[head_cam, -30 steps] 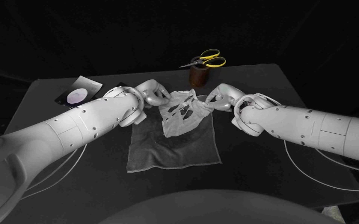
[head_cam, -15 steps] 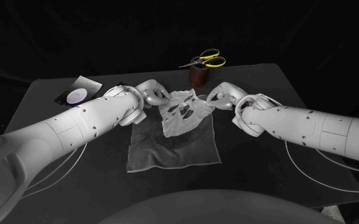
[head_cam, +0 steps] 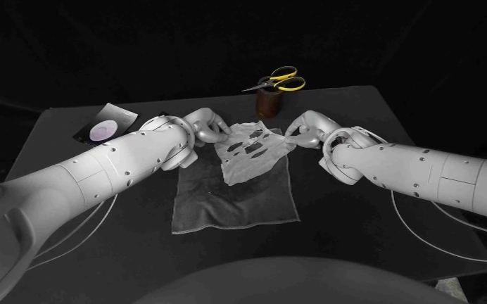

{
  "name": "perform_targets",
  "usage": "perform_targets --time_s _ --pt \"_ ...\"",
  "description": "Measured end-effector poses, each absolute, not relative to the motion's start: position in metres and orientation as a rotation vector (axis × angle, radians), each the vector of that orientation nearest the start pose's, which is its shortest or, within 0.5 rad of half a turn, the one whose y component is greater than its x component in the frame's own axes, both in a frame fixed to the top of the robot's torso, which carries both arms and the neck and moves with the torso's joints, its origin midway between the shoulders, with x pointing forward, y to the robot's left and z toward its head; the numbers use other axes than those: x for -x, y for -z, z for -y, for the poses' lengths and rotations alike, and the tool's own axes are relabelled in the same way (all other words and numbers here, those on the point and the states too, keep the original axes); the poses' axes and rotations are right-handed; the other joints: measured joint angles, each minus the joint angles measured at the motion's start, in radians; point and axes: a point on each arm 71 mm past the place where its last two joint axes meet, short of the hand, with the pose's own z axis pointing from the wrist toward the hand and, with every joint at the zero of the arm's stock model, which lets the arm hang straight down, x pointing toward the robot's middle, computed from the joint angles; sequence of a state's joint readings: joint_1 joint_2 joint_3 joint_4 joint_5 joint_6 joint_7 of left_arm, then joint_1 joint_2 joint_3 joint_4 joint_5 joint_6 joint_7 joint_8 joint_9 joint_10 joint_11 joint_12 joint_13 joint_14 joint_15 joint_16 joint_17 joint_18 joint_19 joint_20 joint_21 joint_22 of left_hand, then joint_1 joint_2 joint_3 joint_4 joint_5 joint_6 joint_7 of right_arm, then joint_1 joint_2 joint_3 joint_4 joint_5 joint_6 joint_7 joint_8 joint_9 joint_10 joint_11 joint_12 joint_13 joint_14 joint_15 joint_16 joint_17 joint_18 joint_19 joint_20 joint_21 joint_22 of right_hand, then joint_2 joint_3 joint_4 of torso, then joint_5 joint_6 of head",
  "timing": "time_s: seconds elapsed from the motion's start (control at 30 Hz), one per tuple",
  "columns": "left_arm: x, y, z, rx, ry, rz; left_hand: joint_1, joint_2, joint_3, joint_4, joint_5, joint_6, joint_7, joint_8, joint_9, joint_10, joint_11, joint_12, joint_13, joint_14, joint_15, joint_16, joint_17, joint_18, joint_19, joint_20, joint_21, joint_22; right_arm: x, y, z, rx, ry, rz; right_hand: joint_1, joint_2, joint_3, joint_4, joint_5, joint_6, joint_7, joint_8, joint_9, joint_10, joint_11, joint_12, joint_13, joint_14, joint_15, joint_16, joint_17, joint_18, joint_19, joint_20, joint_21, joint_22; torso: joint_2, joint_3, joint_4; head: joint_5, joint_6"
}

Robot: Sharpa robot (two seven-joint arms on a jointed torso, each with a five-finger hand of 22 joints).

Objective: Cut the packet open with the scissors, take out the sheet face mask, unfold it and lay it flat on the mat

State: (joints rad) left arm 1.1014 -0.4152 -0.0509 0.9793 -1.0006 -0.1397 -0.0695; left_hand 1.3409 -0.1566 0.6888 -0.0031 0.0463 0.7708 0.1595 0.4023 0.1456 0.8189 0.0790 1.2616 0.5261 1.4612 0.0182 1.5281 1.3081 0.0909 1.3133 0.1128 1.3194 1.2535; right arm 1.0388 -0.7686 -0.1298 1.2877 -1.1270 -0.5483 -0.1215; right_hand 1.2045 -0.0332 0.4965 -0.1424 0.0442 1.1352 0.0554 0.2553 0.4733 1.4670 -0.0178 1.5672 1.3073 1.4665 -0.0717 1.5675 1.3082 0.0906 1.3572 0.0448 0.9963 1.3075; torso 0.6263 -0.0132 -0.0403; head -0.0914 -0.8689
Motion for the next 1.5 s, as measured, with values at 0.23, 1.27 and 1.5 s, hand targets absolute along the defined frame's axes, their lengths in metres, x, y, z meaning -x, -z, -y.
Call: perform_targets --time_s 0.23,1.27,1.5 --pt "-0.538 0.285 -0.132 0.290 0.787 -2.022 0.000 0.000 0.000 0.000 0.000 0.000 -0.003 0.000 0.000 0.000 0.000 0.000 0.000 0.000 0.000 0.000 0.000 0.000 0.000 0.000 0.000 0.000 -0.477 0.302 0.251 -0.347 -0.510 -1.815 0.000 0.000 0.000 0.000 0.001 0.000 0.000 0.000 0.000 0.000 0.000 -0.001 0.000 0.000 0.000 0.000 0.000 0.000 0.000 0.000 0.000 0.000 0.000 -0.0002 0.0003 0.000 0.000" --pt "-0.539 0.283 -0.143 0.352 0.867 -1.942 0.004 0.004 0.012 -0.012 0.000 0.014 0.001 -0.005 0.000 -0.058 -0.004 -0.062 -0.049 -0.034 -0.004 -0.006 -0.022 0.000 -0.035 -0.005 -0.034 -0.045 -0.467 0.289 0.263 -0.387 -0.571 -1.665 -0.099 -0.091 -0.169 0.056 0.008 -0.243 0.092 -0.112 -0.015 -0.004 0.076 -0.137 0.000 -0.002 0.060 -0.028 0.000 0.032 -0.073 0.041 -0.170 0.000 0.000 0.0001 -0.0010 -0.001 0.011" --pt "-0.539 0.274 -0.146 0.379 0.951 -1.848 0.004 0.004 0.021 -0.021 0.000 0.023 0.003 -0.005 0.000 -0.069 0.000 -0.100 -0.075 -0.064 0.000 -0.022 -0.072 0.001 -0.059 0.000 -0.057 -0.067 -0.462 0.282 0.264 -0.384 -0.617 -1.633 -0.025 -0.016 -0.138 0.053 0.008 -0.203 0.081 -0.089 -0.011 -0.004 0.075 -0.112 0.000 -0.002 0.060 -0.018 0.000 0.032 -0.049 0.046 -0.115 0.000 0.000 0.0008 -0.0003 -0.003 0.016"
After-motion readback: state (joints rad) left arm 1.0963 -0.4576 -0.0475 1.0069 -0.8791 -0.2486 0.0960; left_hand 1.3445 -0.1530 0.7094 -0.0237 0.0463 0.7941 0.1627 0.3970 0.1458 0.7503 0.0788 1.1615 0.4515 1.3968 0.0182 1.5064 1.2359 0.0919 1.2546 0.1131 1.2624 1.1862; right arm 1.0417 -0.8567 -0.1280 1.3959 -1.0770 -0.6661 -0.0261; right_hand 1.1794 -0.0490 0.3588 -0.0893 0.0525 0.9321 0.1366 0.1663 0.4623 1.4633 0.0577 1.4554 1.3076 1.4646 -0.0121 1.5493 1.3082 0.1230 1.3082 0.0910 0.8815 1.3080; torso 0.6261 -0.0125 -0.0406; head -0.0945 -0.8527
